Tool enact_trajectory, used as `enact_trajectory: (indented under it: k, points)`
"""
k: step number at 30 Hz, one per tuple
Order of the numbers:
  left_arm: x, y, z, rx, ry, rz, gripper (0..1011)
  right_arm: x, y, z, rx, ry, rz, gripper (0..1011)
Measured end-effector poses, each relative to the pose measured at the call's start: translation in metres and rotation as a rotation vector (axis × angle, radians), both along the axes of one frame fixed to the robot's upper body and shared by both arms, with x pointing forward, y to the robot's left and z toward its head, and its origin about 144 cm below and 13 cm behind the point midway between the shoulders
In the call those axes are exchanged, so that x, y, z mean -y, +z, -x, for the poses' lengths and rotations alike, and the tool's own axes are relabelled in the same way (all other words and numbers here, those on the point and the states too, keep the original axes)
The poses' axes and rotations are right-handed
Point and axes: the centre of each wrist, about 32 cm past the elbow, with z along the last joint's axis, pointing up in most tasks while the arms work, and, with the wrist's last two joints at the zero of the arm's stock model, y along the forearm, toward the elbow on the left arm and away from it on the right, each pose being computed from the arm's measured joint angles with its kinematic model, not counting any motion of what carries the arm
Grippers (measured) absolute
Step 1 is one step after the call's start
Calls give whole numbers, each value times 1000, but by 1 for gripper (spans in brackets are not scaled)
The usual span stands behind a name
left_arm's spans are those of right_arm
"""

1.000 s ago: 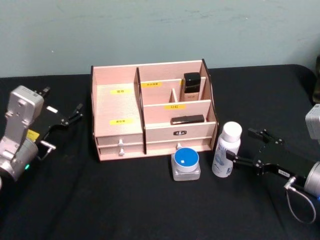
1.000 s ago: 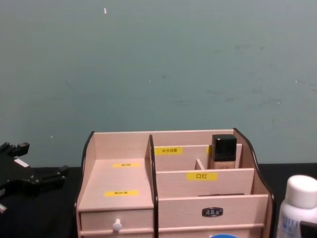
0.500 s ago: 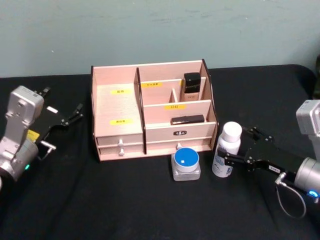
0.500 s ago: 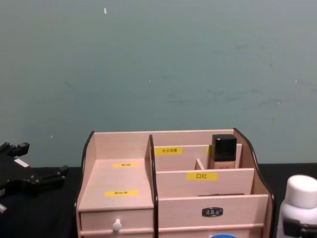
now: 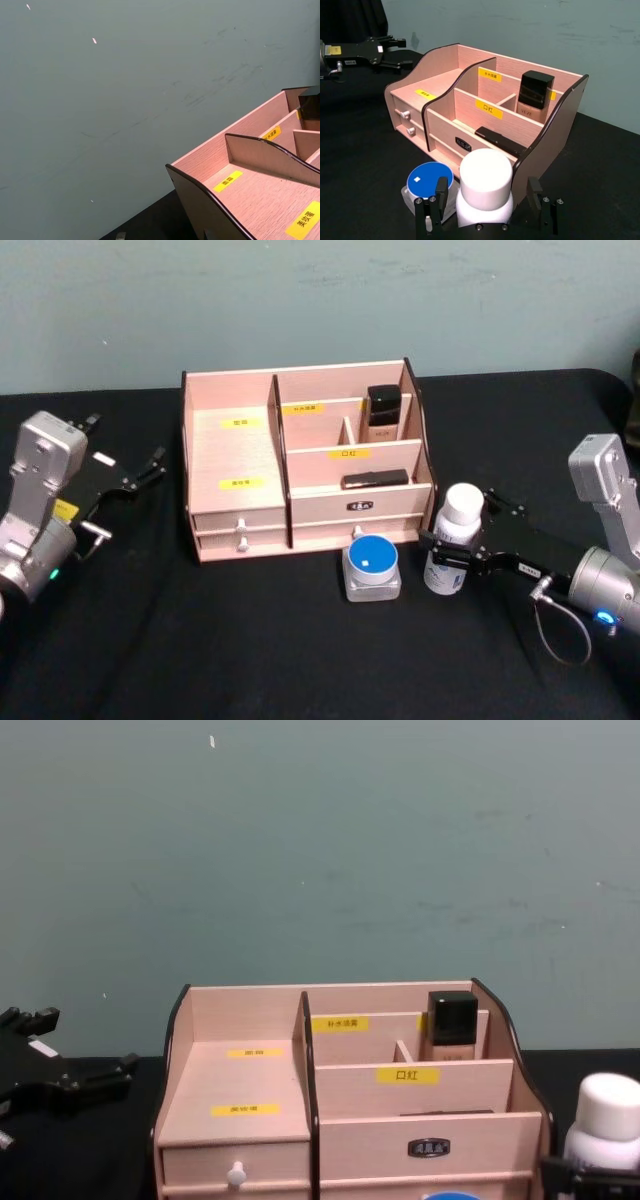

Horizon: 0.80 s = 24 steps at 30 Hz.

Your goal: Pick up the facial cleanser and watermelon frost from the table and place them into the tiered storage box.

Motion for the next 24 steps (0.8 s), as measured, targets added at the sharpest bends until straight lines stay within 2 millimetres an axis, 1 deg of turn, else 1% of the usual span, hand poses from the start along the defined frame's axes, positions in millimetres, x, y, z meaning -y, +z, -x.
enact_trajectory:
  k: [4,16,20,21,23,24]
  points:
    - [0,0,0,0,0,0,1010,-2,0,-3,2,-3,-1,1002]
    - [0,0,0,0,0,0,1010,-2,0,-2,2,-3,0,1002]
    - [0,0,0,0,0,0,1010,-2,0,-2,3,-3,0,925]
    - [0,0,0,0,0,0,1010,-2,0,-2,3,-3,0,890]
    - [0,0,0,0,0,0,1010,-2,0,-2,3,-3,1,860]
    - [0,0,0,0,0,0,1010,-2,0,-2,3,-3,1,810]
